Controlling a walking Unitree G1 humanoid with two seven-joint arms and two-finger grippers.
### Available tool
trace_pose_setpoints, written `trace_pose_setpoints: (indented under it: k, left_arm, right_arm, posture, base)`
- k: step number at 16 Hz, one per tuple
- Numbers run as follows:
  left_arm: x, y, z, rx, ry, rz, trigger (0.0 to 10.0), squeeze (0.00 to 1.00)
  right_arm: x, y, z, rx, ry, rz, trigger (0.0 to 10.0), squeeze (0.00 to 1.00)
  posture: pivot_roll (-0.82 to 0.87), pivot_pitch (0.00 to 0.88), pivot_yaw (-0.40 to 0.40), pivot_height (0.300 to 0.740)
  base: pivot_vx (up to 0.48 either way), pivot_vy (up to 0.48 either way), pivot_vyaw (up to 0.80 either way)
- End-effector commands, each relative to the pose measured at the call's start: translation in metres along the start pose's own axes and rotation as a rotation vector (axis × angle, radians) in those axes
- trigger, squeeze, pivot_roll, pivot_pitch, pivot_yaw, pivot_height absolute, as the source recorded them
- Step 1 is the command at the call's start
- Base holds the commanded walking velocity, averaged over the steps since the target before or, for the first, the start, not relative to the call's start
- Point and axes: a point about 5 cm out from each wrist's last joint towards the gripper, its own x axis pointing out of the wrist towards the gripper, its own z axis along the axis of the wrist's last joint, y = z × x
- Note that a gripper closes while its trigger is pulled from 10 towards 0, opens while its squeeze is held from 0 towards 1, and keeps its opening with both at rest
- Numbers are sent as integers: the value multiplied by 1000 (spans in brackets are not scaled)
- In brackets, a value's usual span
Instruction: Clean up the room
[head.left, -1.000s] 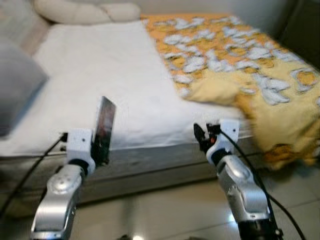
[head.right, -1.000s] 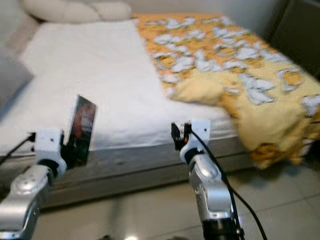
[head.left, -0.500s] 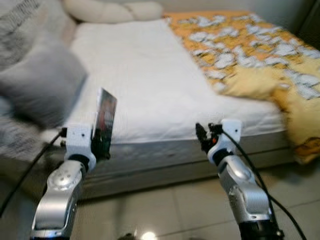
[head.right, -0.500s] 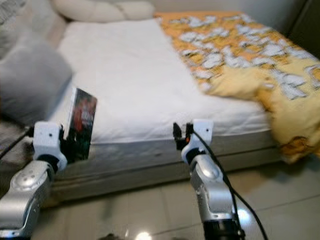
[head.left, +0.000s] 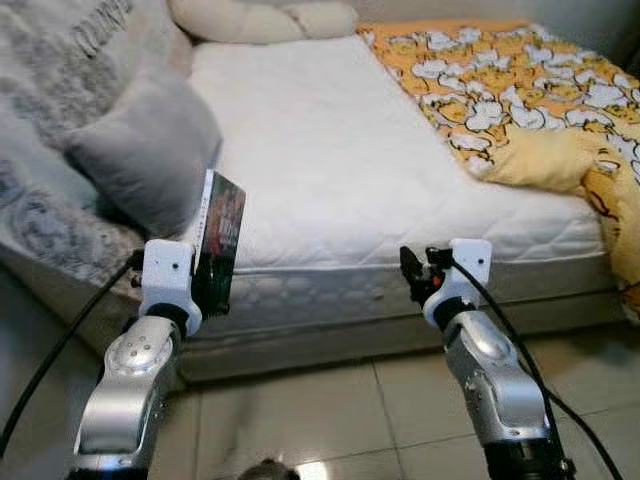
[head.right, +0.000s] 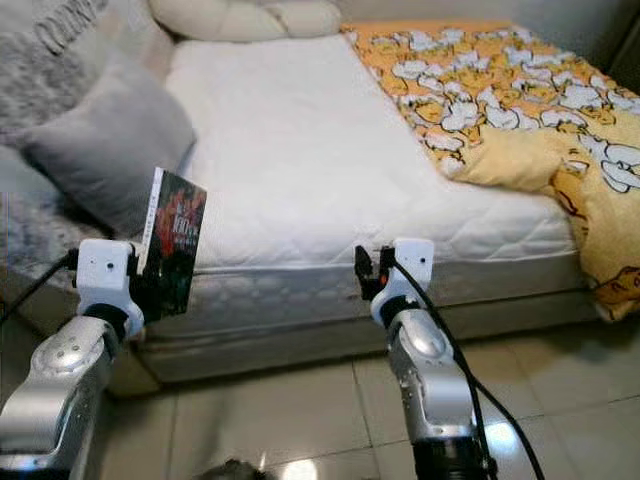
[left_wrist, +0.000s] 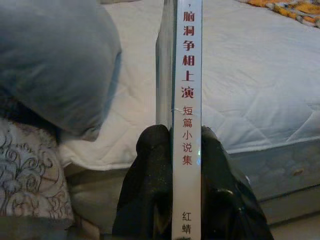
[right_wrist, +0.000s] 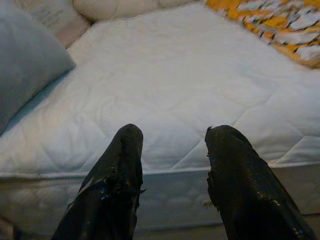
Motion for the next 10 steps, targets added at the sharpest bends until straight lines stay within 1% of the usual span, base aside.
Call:
trace_pose_setpoints:
  k: [1,3,5,7,10]
  left_arm:
    - [3,-3,15,17,-72,-16,10000,0]
    - [4,-3,16,5,-74,-15,10000,0]
    - [6,-4,17,21,-73,-24,10000,0]
    - [7,-4,18,12,-80,-31,10000,0]
    - [8,-4,18,1,-77,-26,10000,0]
  right_arm:
    - [0,-5,-1,0,3,-25,10000,0]
    - [-1,-5,-1,2,1,-28,10000,0]
    - [-1,-5,-1,6,-1,-33,10000,0]
    - [-1,-6,-1,10,-3,-37,10000,0]
    - [-2,-6,1,12,-10,-34,10000,0]
  posture:
    - [-33,0,22,740]
    - [-34,0,27,740]
    - [-37,0,34,740]
    - [-41,0,40,740]
    - [-45,0,42,740]
  base:
    - [0,0,0]
    - [0,0,0]
    - [0,0,0]
    - [0,0,0]
    - [293,0,0]
